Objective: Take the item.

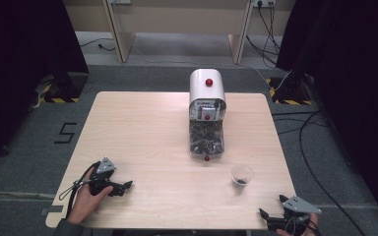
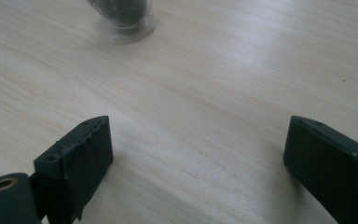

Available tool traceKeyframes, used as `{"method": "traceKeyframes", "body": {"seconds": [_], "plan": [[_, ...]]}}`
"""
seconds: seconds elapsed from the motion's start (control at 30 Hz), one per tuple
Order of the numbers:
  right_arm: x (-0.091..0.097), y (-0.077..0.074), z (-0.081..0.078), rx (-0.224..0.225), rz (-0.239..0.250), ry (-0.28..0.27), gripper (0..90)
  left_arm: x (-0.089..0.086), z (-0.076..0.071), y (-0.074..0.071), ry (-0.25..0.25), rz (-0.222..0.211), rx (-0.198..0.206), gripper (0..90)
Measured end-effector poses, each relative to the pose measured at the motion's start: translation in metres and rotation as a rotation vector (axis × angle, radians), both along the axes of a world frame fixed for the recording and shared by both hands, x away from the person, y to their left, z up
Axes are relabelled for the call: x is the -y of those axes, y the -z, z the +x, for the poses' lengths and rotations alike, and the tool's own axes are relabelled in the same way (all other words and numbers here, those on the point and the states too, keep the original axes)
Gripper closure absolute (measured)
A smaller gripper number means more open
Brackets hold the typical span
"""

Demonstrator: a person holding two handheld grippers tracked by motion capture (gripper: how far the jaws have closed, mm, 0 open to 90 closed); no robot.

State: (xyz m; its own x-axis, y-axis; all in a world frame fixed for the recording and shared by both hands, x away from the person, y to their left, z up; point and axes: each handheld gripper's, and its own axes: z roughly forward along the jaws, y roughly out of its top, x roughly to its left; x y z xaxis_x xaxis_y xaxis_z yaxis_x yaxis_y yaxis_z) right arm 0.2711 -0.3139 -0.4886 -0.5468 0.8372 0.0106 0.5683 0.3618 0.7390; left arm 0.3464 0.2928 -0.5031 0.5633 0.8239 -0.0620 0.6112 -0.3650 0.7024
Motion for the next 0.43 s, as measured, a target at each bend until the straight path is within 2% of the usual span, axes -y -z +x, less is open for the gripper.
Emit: {"method": "traceKeyframes", "body": {"seconds": [0.43], "plan": [[0.0001,0.0000,-0.0001,-0.002,0.001,0.000,8.7,0.0000,0.0000,0.0000,0.000,0.000,0.000,0.0]]}}
